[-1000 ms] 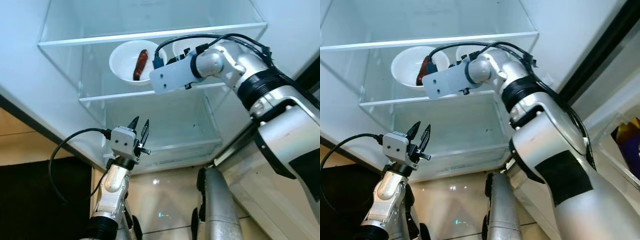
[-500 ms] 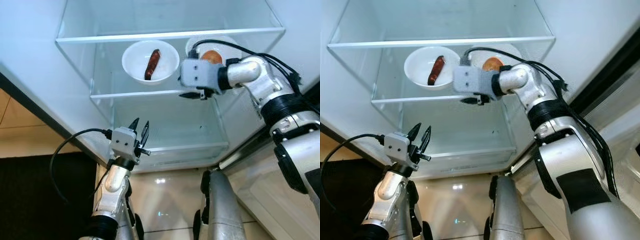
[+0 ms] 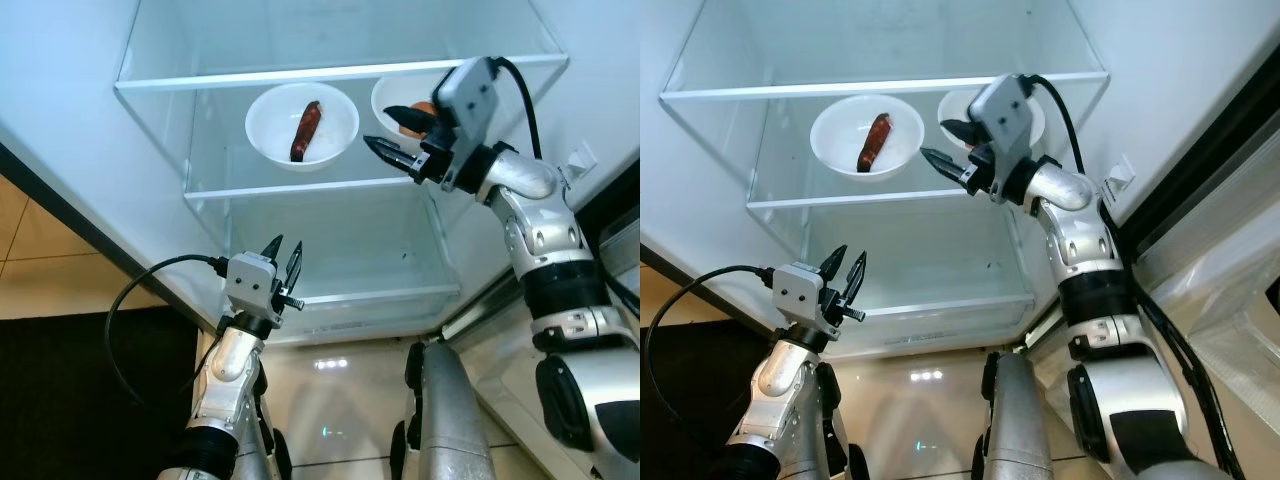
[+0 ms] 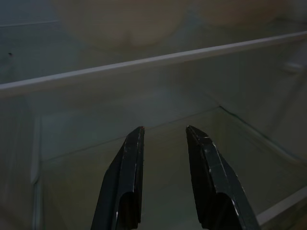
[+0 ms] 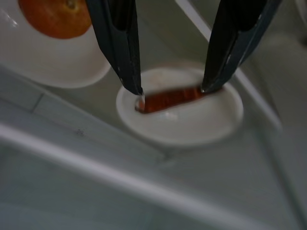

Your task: Restocking fridge

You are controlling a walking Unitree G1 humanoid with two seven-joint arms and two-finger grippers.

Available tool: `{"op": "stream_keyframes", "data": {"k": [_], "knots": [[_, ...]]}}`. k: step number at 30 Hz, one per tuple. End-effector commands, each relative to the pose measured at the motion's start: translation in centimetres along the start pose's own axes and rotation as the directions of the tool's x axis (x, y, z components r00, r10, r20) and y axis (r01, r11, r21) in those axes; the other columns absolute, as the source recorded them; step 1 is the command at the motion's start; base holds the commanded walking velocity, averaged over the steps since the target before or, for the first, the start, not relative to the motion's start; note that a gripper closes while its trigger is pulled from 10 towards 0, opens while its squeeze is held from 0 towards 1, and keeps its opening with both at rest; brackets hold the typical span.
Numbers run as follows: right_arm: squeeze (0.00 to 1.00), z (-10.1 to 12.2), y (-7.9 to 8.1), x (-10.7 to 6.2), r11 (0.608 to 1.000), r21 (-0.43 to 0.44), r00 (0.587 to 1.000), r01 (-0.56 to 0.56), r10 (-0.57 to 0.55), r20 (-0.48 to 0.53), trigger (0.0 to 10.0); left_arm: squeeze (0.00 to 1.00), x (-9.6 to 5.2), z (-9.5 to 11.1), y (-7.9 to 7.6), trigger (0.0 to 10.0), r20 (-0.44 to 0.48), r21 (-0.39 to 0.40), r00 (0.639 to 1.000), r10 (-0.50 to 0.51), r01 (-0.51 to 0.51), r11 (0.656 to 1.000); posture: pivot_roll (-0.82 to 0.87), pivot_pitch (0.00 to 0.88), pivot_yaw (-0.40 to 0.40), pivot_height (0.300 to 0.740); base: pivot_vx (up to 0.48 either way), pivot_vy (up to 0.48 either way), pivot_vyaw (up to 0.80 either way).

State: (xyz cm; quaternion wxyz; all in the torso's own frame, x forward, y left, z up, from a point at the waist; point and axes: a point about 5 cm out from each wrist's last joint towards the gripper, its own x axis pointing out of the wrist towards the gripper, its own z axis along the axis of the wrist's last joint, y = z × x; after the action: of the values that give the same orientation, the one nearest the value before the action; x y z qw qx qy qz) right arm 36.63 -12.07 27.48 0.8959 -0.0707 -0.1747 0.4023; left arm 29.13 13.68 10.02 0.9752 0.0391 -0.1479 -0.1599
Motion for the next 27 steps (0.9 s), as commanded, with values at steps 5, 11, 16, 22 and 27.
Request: {"op": "stream_keyframes", "data": {"k": [5, 11, 16, 22, 27], "knots": [[0.0, 0.3, 2.0, -1.6, 0.954, 0.286, 0.984, 0.095, -0.133, 0.117, 10.0, 0.0, -0.7, -0.6, 0.4, 10.0, -0.026, 0.003, 1.0, 0.0, 0.0, 1.0, -0.02, 0.253, 0.011, 0.485, 0.0, 0.0, 0.0], [0.0, -1.9, 3.8, -3.0, 0.93, 0.333, 0.977, 0.155, -0.194, 0.089, 10.0, 0.0, -0.6, -0.7, 0.2, 10.0, -0.026, -0.001, 1.0, -0.007, 0.007, 1.0, -0.03, 0.248, 0.012, 0.485, 0.0, 0.0, 0.0], [0.0, -7.1, 4.9, -5.1, 0.865, 0.425, 0.963, 0.268, -0.259, -0.08, 10.0, 0.0, -0.4, -0.8, 0.4, 10.0, -0.025, -0.003, 1.0, -0.007, 0.007, 1.0, -0.03, 0.224, 0.005, 0.485, 0.0, 0.0, 0.0], [0.0, -10.0, 5.5, -7.5, 0.784, 0.513, 0.936, 0.35, -0.314, -0.16, 10.0, 0.0, -0.5, -0.9, -0.3, 10.0, -0.018, -0.019, 0.999, -0.041, 0.041, 0.999, -0.02, 0.209, 0.007, 0.485, 0.0, 0.0, 0.0], [0.0, -11.2, 6.1, -8.4, 0.768, 0.509, 0.922, 0.387, -0.321, -0.217, 10.0, 0.0, -0.8, -1.3, -0.9, 10.0, -0.029, -0.028, 0.998, -0.052, 0.051, 0.998, -0.02, 0.193, 0.019, 0.485, 0.0, 0.0, 0.0]]}}
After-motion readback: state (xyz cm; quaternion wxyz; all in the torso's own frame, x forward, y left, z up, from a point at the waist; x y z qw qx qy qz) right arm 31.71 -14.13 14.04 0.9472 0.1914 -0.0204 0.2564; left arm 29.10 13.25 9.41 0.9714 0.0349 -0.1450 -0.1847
